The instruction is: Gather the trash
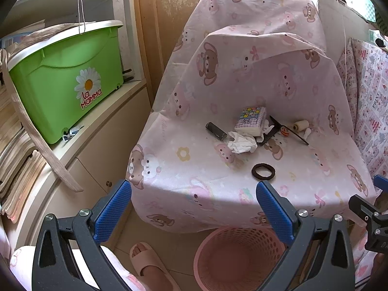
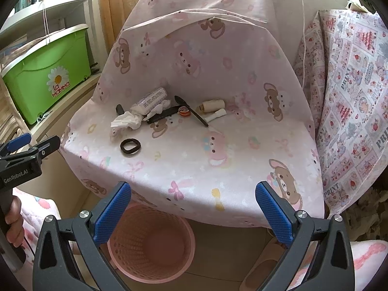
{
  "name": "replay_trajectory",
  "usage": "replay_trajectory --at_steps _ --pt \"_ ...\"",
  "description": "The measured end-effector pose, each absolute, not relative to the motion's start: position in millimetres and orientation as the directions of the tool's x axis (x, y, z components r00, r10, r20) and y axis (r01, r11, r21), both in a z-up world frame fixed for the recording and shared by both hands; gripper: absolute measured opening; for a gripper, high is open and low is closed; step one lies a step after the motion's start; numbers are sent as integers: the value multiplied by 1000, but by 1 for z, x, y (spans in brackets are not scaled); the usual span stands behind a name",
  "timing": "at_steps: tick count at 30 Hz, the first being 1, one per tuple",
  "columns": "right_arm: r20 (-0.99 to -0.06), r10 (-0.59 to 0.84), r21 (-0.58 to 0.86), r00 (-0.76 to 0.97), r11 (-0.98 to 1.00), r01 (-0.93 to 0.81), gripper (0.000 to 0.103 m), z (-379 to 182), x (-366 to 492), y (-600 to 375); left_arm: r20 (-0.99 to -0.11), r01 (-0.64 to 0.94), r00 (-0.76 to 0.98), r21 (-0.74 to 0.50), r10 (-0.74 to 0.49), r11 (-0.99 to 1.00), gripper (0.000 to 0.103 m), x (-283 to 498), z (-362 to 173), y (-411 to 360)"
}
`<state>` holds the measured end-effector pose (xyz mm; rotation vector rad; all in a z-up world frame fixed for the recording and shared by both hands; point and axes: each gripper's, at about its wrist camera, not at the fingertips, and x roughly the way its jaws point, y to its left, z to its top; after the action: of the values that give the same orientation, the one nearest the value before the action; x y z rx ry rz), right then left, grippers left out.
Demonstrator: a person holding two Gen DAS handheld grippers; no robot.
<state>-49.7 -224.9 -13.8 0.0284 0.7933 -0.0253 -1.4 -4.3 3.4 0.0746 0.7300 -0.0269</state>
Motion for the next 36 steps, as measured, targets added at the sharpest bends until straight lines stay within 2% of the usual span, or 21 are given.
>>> replay_trajectory --at_steps 36 --pt "-707 -23 -1 707 1000 32 103 -11 -53 -227 -668 43 744 76 19 996 102 -5 0 -5"
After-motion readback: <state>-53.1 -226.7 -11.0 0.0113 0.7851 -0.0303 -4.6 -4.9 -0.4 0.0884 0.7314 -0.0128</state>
